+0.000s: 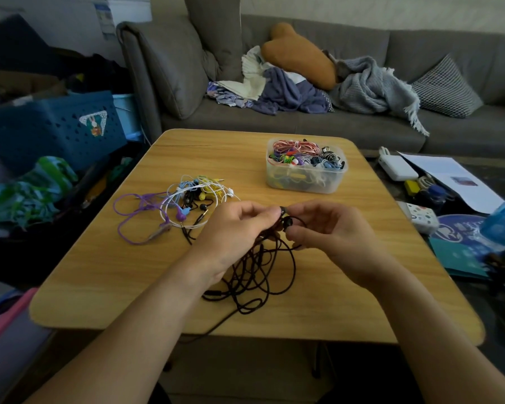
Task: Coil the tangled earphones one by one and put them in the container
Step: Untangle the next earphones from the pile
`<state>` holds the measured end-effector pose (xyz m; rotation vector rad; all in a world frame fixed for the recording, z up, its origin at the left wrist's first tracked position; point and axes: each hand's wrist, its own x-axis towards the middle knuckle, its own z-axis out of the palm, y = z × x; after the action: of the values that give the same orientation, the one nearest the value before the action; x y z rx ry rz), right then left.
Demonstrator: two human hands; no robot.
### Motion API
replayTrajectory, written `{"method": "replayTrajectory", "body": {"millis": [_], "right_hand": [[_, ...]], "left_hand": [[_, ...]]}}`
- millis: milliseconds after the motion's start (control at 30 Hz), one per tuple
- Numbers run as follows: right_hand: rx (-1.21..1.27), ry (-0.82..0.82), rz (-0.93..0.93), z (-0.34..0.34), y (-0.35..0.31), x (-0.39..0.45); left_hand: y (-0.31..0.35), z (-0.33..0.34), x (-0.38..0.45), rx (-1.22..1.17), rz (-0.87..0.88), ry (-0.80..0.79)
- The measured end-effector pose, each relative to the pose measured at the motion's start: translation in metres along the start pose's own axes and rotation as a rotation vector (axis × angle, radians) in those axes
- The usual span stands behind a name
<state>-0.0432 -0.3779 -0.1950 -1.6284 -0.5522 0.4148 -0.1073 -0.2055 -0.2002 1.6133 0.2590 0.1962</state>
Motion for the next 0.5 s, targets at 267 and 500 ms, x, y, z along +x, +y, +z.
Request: {"method": "replayTrajectory", "body": {"millis": [267,500], "right_hand": [[0.474,-0.044,0.132,0.005,-0.004,0.000],[0.533,0.011,0.148,0.011,-0.004,0.002]], "left_hand": [[0.001,0.002,0.001,-0.144,0.122,0.017],[0.001,0.004,-0.001,0.061,0.356,0.040]]}}
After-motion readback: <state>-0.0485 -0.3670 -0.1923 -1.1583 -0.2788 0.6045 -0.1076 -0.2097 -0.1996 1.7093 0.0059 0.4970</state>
